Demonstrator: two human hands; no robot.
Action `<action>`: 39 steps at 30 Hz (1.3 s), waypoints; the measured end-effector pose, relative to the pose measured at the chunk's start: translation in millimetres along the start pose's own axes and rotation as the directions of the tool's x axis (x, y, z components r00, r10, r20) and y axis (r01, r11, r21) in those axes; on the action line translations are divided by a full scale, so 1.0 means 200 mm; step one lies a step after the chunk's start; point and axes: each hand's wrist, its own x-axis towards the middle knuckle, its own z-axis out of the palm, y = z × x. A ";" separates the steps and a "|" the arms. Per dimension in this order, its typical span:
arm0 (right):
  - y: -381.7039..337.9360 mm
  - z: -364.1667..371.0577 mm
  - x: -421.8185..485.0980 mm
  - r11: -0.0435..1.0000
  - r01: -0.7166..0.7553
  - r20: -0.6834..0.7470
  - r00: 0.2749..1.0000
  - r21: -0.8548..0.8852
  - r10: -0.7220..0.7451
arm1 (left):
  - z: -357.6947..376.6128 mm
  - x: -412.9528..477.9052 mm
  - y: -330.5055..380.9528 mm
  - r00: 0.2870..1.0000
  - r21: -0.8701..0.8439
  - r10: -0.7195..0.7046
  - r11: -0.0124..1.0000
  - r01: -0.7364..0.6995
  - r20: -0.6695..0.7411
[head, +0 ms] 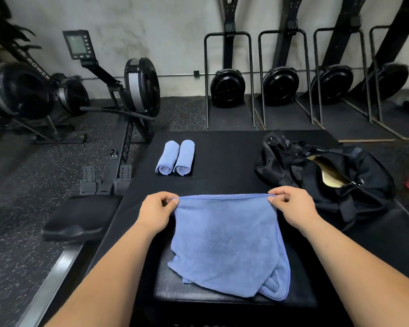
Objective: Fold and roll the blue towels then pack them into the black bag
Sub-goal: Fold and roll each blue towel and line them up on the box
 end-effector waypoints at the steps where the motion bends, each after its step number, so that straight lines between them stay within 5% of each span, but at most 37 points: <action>1: -0.03 -0.03 -0.02 1.000 0.013 0.001 1.000 0.008 -0.013 | -0.04 -0.02 0.03 1.000 0.012 0.016 1.000 -0.016 -0.008; 19: -0.68 -0.67 -0.31 0.942 0.317 -0.132 0.944 0.106 -0.303 | -0.77 -0.31 0.74 0.936 0.159 0.350 0.927 -0.339 -0.040; 25: -0.90 -0.82 -0.40 0.894 0.434 -0.204 0.890 0.107 -0.408 | -0.90 -0.39 0.97 0.851 0.221 0.466 0.880 -0.420 -0.242; 29: -0.98 -0.88 -0.41 0.901 0.433 -0.327 0.857 0.038 -0.398 | -0.96 -0.45 1.03 0.829 0.247 0.478 0.874 -0.418 -0.291; 39: -0.99 -0.89 -0.48 0.912 0.407 -0.338 0.852 -0.049 -0.399 | -1.02 -0.52 1.02 0.846 0.196 0.459 0.887 -0.419 -0.272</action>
